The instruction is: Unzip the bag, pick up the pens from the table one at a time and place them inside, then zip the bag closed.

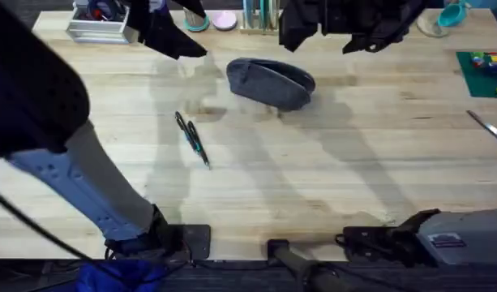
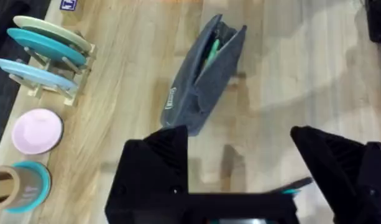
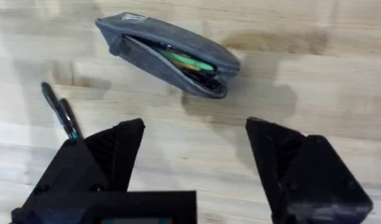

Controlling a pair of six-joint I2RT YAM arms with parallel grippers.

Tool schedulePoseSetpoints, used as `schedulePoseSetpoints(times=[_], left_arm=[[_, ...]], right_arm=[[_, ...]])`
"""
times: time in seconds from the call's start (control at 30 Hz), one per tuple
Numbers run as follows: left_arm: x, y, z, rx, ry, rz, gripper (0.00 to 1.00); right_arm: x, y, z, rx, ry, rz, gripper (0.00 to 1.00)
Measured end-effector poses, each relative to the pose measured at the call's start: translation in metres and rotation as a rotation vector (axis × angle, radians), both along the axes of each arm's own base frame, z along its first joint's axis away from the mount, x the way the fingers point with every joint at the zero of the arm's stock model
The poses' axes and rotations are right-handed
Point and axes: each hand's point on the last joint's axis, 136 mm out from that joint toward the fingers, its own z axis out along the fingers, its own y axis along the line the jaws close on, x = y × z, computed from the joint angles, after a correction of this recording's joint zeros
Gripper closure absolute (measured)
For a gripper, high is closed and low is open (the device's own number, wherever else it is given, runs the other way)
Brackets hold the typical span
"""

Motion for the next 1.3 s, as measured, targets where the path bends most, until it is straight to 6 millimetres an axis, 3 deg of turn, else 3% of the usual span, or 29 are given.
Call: schedulePoseSetpoints(times=[0.3,0.7,1.03,1.13,1.3], left_arm=[[-0.05,-0.004,0.006,0.029,0.074,0.04,0.001],[-0.07,0.006,-0.001,0.124,0.198,0.212,0.001],[-0.078,0.016,-0.034,0.178,0.24,0.41,0.001],[-0.089,0.02,-0.03,0.201,0.248,0.485,0.001],[-0.1,0.027,-0.006,0.222,0.19,0.61,0.001]], right_arm=[[0.001,-0.006,-0.001,-0.056,-0.007,0.092,0.005],[-0.008,-0.011,-0.006,-0.152,0.012,0.257,0.005],[-0.011,-0.013,-0.007,-0.191,0.018,0.328,0.005],[-0.013,-0.015,-0.008,-0.206,0.025,0.347,0.005],[-0.012,-0.025,-0.009,-0.221,0.038,0.349,0.005]])
